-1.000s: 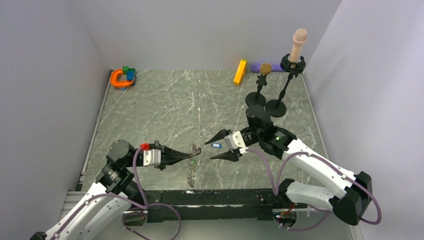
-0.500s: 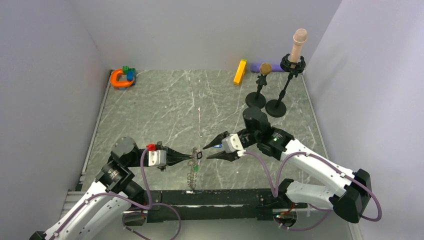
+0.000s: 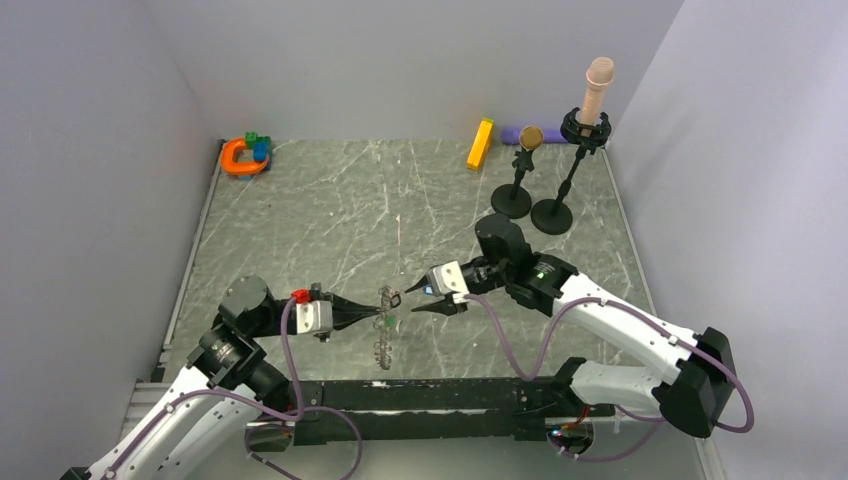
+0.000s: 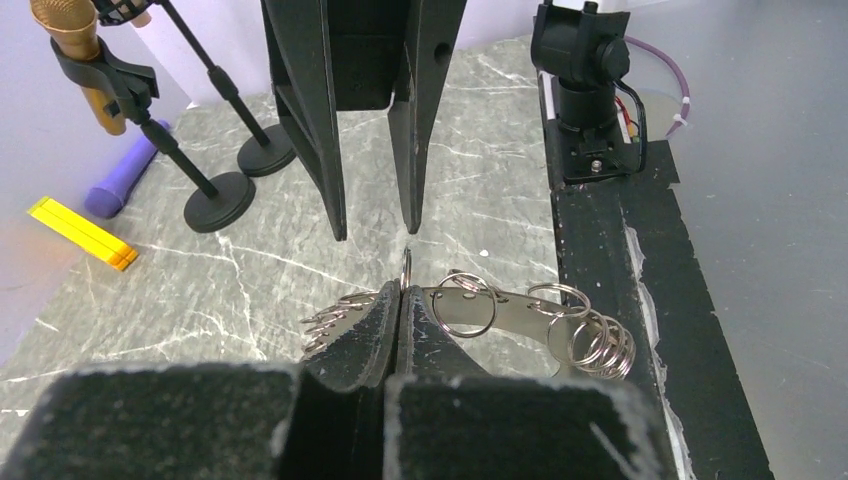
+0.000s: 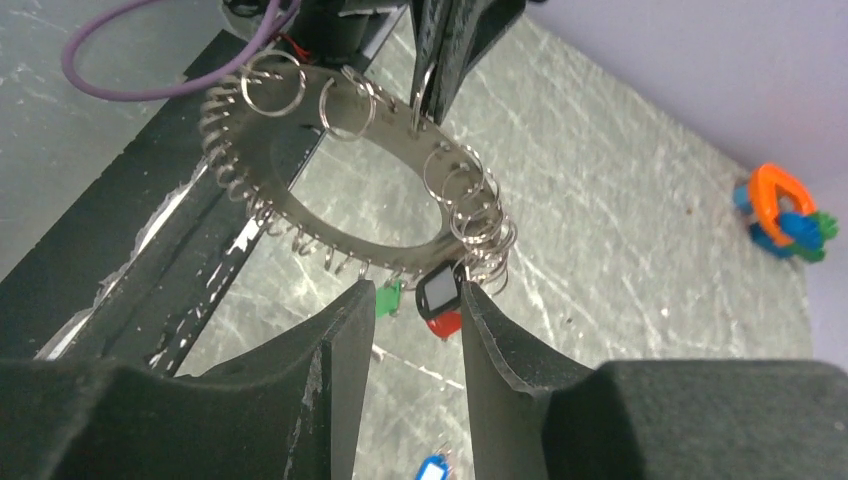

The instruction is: Put the keys on the keyring

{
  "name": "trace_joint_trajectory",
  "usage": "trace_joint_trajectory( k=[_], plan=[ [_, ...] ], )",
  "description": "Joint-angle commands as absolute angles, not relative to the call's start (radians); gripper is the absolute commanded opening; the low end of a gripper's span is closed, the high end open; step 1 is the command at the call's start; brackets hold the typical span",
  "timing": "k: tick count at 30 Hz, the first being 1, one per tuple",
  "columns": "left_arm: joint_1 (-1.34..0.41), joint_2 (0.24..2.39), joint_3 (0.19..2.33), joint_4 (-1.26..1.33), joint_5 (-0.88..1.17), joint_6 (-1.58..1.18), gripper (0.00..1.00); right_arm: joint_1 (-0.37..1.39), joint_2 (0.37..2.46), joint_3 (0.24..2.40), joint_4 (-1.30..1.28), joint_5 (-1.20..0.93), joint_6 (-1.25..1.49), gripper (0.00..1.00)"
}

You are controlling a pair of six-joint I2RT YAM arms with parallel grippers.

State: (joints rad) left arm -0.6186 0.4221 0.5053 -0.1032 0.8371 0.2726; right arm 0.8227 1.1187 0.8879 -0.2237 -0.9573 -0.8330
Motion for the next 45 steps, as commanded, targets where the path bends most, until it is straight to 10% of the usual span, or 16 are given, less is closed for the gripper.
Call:
trace_joint_trajectory(
  k=[1,21,31,45],
  plan=[
    [-0.615,0.412,0.527,-0.079,0.811,0.293,0.0,0.817,1.127,0.892,-0.235,-0.901,-0.781,0.41],
    [-0.615,0.337,0.443,-0.008,0.584,0.163,0.0,0.728,1.265,0.888,-0.259,-0.715,-0.589,0.36],
    [-0.615,0.326,0.481,-0.131,0.538,0.233,0.0,0.664,1.331,0.861,-0.57,-0.66,-1.118,0.47],
    [-0.615,0.283,0.49,-0.197,0.479,0.26,0.0,0.661,1.584,0.891,-0.276,-0.639,-0.979,0.5]
  ],
)
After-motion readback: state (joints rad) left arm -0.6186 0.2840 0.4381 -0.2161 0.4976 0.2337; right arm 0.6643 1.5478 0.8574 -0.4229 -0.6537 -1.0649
